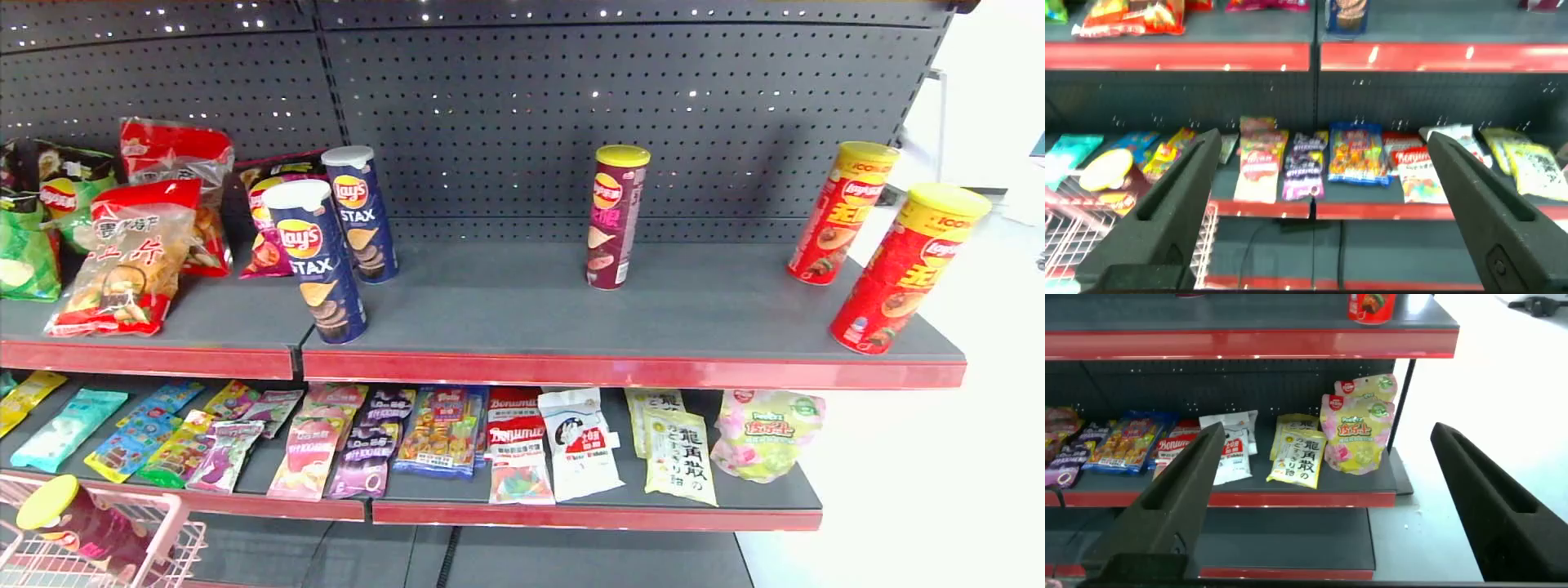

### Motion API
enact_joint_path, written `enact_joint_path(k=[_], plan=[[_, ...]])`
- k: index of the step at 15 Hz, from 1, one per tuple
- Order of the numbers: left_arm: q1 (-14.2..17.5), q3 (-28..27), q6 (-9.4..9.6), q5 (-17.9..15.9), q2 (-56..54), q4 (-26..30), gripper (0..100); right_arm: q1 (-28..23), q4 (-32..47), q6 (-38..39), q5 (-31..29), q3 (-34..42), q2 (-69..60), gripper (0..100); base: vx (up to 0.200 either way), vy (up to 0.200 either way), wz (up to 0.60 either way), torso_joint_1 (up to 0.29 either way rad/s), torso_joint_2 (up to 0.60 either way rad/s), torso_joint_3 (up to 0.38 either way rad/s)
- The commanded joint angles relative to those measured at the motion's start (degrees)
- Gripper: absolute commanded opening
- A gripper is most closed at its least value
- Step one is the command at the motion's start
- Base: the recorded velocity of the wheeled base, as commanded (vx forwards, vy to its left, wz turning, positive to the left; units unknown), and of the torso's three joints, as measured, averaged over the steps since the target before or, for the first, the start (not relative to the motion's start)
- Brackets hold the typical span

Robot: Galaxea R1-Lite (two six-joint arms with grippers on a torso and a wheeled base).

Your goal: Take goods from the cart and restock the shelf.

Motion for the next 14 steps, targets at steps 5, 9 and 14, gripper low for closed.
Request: enact_joint_path(k=[5,9,14], plan=[[0.0,0.0,-0.07,0.0,0.0,0.0,100,0.0,0.0,0.0,0.0,0.0,0.0,100,0.000,0.000,0.60,0.001,0.00,0.002],[0.0,0.0,-0.07,0.0,0.0,0.0,100,0.0,0.0,0.0,0.0,0.0,0.0,100,0.000,0.000,0.60,0.001,0.00,0.004],[0.0,0.0,-0.07,0.0,0.0,0.0,100,0.0,0.0,0.0,0.0,0.0,0.0,100,0.000,0.000,0.24,0.000,0.00,0.000]])
